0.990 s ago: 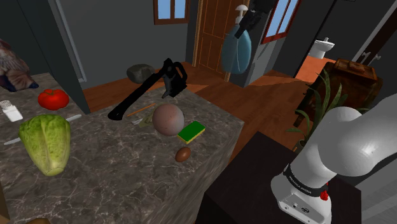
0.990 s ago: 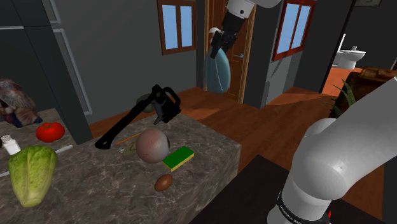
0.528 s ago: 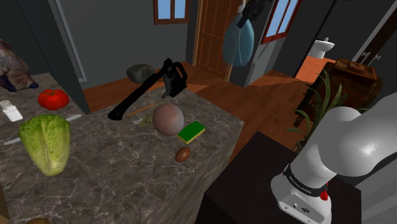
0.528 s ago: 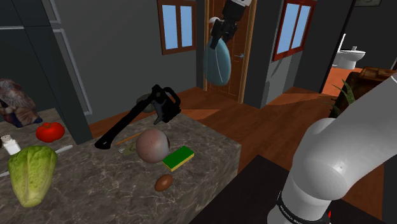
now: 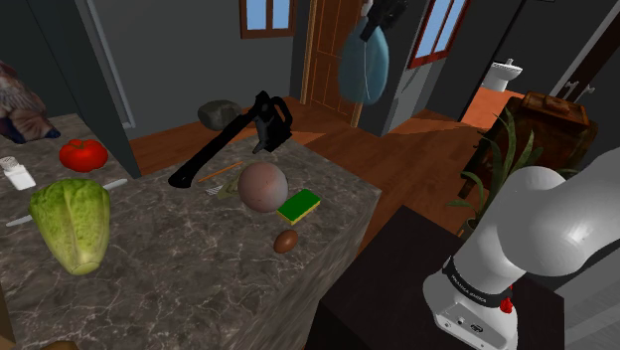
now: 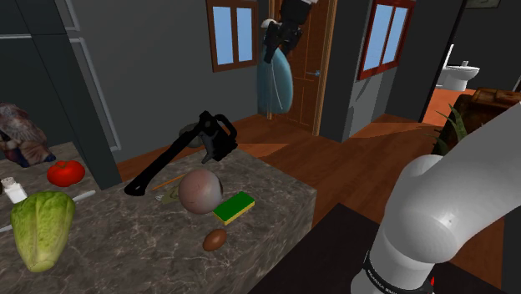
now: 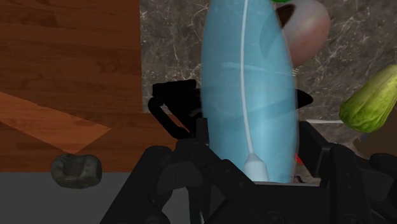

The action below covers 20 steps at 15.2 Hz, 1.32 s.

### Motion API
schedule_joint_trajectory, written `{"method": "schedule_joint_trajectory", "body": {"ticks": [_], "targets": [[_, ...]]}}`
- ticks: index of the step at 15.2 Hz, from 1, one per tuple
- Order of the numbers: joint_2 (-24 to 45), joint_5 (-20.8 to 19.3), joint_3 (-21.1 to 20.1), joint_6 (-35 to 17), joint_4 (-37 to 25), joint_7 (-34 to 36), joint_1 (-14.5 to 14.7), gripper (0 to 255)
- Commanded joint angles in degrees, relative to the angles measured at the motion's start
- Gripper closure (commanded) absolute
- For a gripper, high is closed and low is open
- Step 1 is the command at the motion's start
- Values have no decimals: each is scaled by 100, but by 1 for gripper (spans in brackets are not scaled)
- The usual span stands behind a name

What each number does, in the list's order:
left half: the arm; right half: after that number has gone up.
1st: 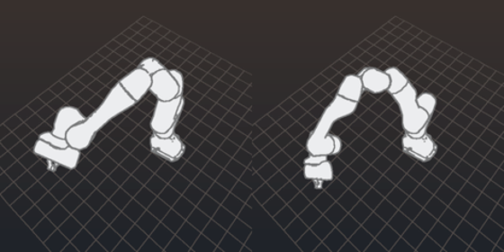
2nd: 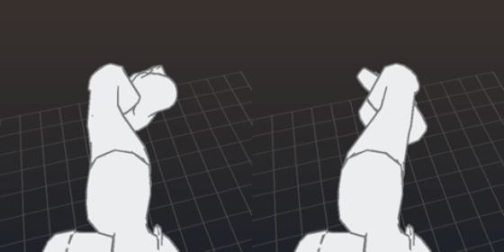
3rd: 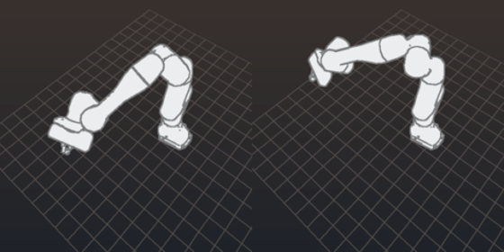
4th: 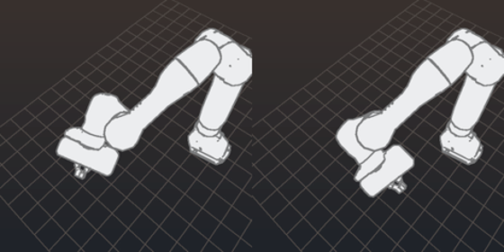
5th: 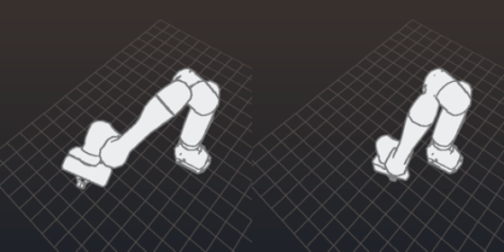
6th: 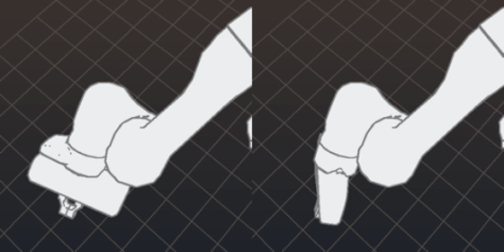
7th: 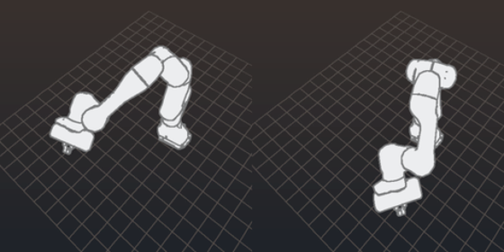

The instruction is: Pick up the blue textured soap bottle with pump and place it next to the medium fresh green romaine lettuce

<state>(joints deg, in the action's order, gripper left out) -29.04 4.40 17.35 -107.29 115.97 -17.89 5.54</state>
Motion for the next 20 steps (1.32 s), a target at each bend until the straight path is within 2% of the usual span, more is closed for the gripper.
{"method": "schedule_joint_trajectory", "body": {"ticks": [1,11,20], "targets": [[-53,10,-232,-147,165,270,48,255],[-108,94,-1394,-789,730,1610,337,255],[369,90,-2419,-1311,673,2841,603,255]]}}
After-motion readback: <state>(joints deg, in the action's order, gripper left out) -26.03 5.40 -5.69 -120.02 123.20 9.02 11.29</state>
